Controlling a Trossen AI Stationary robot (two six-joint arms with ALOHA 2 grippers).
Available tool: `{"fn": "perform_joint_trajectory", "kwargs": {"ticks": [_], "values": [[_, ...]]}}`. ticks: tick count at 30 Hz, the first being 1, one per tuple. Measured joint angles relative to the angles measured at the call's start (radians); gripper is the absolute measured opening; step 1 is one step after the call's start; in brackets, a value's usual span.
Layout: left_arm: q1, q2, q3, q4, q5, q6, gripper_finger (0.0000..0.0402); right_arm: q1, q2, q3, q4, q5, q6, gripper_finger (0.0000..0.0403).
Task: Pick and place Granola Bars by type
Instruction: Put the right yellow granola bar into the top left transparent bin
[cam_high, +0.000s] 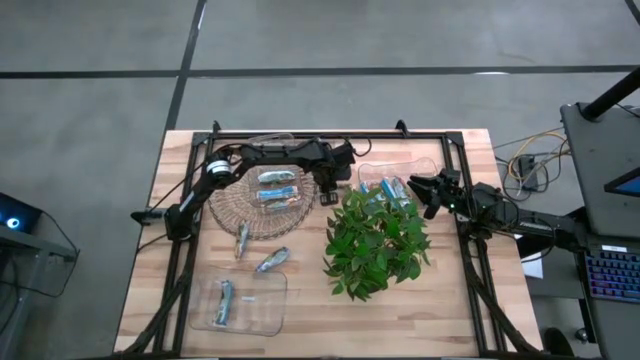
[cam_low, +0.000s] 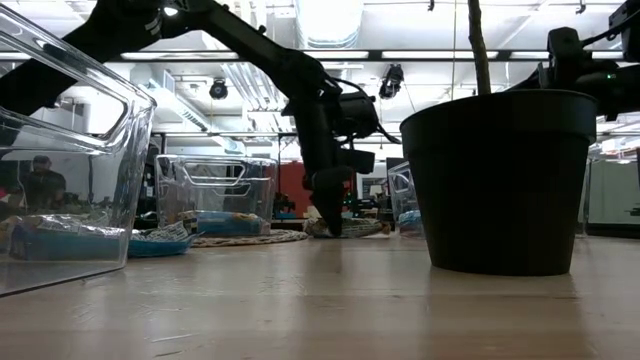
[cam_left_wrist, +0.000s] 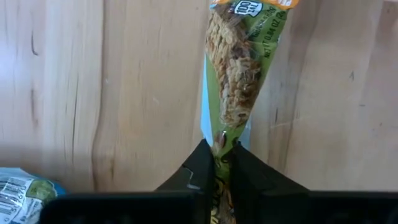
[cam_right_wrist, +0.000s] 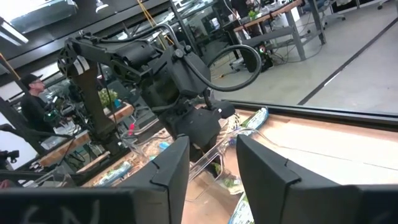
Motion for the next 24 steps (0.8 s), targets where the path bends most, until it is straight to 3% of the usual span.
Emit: {"fn": "perform_joint_trajectory", "kwargs": {"ticks": [11, 24], "values": [[0.003, -0.060, 0.000, -0.107, 0.000, -0.034, 0.0007, 0.000, 0.000, 0.000, 0.000, 0.000, 0.000, 0.0133], [0.019, -0.263, 0.000, -0.246, -0.006, -0.027, 0.0004, 0.000, 0.005, 0.000, 0.000, 0.000, 0.000, 0.0123]]}}
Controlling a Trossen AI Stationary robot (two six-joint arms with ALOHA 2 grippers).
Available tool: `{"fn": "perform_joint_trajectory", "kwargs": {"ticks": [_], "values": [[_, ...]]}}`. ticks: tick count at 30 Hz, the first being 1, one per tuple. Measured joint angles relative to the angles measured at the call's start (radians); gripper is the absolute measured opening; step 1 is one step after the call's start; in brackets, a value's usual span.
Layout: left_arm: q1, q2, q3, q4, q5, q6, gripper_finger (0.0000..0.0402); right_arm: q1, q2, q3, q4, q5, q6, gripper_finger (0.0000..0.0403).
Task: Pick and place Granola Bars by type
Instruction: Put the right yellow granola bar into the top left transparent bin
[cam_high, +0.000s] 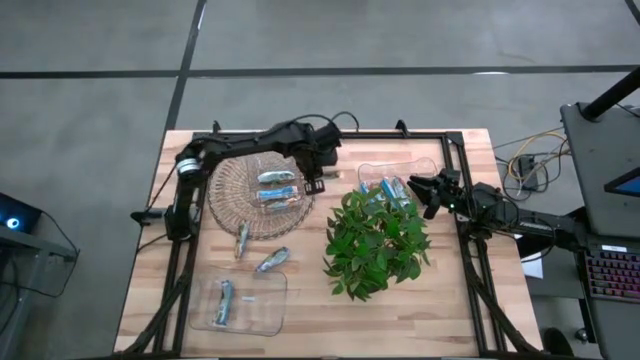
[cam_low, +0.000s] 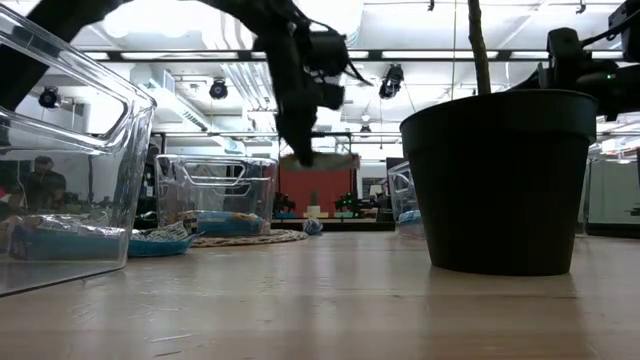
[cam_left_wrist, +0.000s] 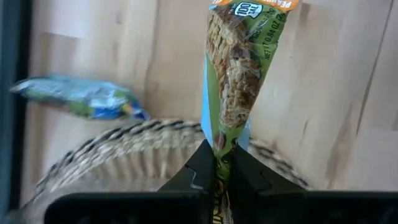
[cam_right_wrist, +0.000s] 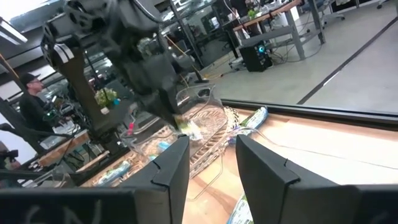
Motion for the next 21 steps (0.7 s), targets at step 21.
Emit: {"fn": "perform_joint_trajectory", "kwargs": {"ticks": [21], "values": [[0.216, -0.262, -0.367, 0.016, -0.082, 0.115, 0.0002, 0.000, 0.004, 0.000, 0.000, 0.000, 0.000, 0.0122]]}}
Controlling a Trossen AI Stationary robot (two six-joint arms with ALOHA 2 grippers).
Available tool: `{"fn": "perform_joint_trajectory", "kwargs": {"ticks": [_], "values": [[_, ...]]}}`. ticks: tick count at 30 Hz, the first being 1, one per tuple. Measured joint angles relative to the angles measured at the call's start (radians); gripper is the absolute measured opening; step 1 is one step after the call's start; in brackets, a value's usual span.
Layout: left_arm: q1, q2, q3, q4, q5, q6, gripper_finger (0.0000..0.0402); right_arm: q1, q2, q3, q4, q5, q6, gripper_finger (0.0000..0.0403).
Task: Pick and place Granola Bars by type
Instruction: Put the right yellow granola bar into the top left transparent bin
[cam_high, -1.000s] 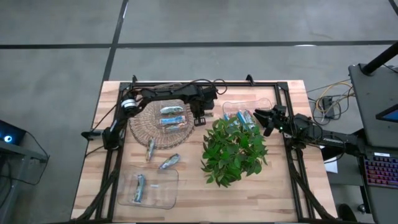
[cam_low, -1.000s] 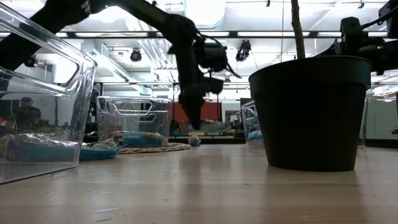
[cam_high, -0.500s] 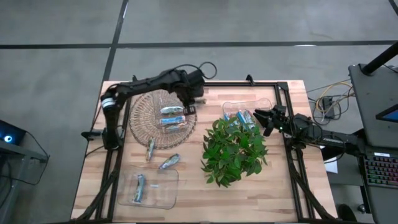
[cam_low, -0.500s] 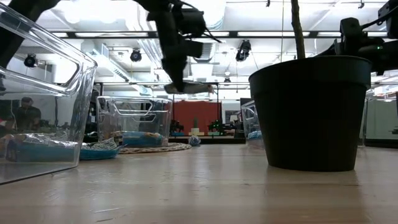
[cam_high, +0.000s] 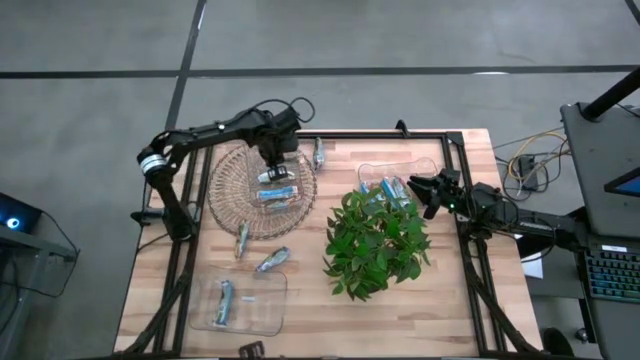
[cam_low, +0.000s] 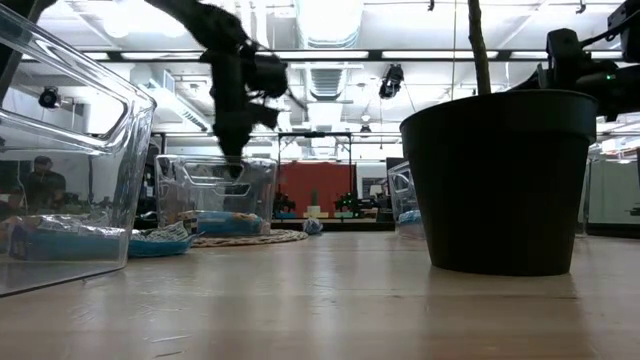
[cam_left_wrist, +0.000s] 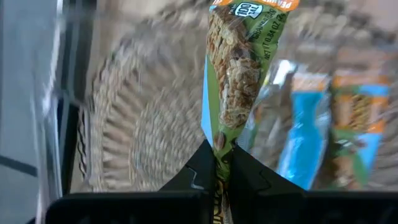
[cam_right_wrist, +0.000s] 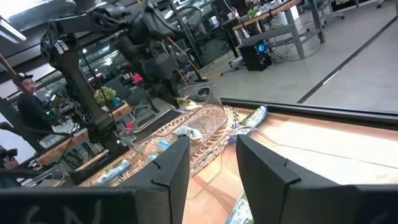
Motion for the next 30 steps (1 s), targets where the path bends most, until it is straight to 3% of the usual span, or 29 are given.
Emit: {"fn": "perform_joint_trajectory", "kwargs": {"ticks": [6, 24, 30], "values": [[0.062, -0.017, -0.115, 0.061, -0.069, 0.025, 0.0002, 0.000, -0.001, 0.000, 0.000, 0.000, 0.000, 0.0123], [0.081, -0.013, -0.295, 0.223, -0.046, 0.086, 0.0002, 0.000, -0.001, 0.000, 0.000, 0.000, 0.000, 0.0126], [0.080, -0.013, -0.306, 0.221, -0.049, 0.096, 0.0042, 0.000, -0.001, 0.000, 0.000, 0.000, 0.000, 0.0120]]}}
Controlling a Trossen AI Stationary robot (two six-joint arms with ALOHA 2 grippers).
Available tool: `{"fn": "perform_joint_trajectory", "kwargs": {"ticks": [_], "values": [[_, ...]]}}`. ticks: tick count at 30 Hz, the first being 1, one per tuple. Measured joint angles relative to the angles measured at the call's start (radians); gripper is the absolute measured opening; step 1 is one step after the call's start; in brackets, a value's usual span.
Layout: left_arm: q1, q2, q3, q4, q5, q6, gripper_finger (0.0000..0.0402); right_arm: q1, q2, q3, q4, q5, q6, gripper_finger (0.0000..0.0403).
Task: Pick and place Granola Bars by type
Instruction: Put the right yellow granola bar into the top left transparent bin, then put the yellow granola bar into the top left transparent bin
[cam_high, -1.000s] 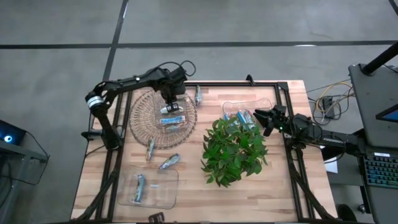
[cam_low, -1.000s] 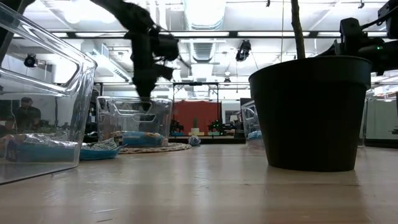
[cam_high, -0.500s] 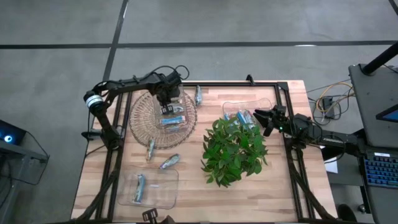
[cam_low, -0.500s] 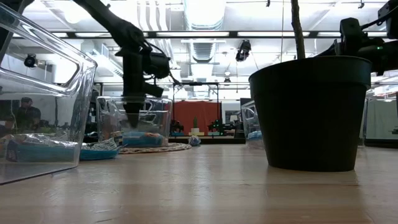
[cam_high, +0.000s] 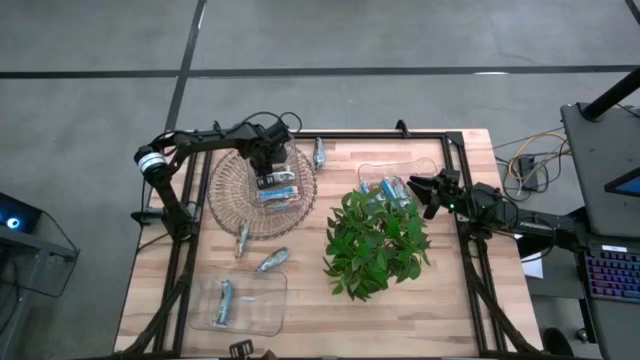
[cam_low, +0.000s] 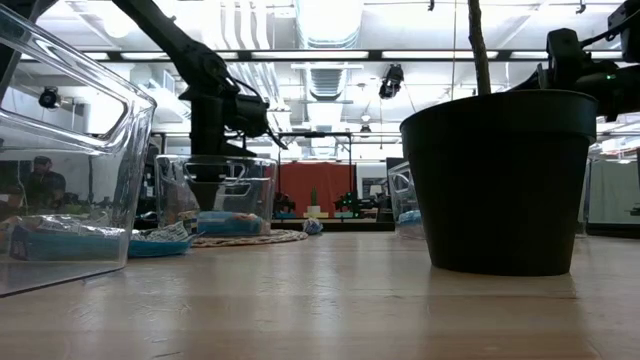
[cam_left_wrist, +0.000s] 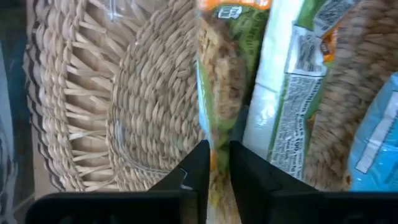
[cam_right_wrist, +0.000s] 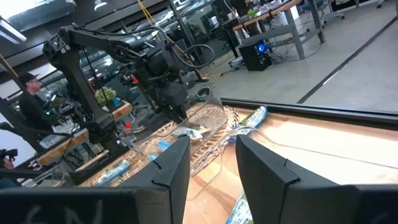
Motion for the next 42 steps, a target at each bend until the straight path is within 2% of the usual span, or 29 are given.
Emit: {"fn": "perform_joint_trajectory", "kwargs": {"ticks": [9, 16, 19, 24, 29, 32, 36, 39, 42], "values": [[-0.001, -0.001, 0.000, -0.009, 0.024, -0.016, 0.0082, 0.000, 0.000, 0.000, 0.000, 0.000, 0.000, 0.0131], [-0.014, -0.043, 0.048, -0.079, 0.022, -0.038, 0.0154, 0.000, 0.000, 0.000, 0.000, 0.000, 0.000, 0.0137], [-0.034, -0.061, 0.082, -0.134, -0.008, -0.090, 0.0190, 0.000, 0.000, 0.000, 0.000, 0.000, 0.000, 0.0135], [-0.084, -0.097, 0.161, -0.237, -0.065, -0.274, 0.0243, 0.000, 0.000, 0.000, 0.000, 0.000, 0.000, 0.0128], [-0.152, -0.117, 0.285, -0.379, -0.122, -0.521, 0.0273, 0.000, 0.000, 0.000, 0.000, 0.000, 0.000, 0.0123], [-0.197, -0.116, 0.377, -0.510, -0.169, -0.698, 0.0279, 0.000, 0.000, 0.000, 0.000, 0.000, 0.000, 0.0124], [-0.259, -0.117, 0.485, -0.633, -0.176, -0.951, 0.0279, 0.000, 0.000, 0.000, 0.000, 0.000, 0.000, 0.0129], [-0.309, -0.118, 0.537, -0.727, -0.162, -1.121, 0.0279, 0.000, 0.000, 0.000, 0.000, 0.000, 0.000, 0.0133], [-0.375, -0.144, 0.540, -0.740, -0.121, -1.232, 0.0279, 0.000, 0.000, 0.000, 0.000, 0.000, 0.000, 0.0136]]}}
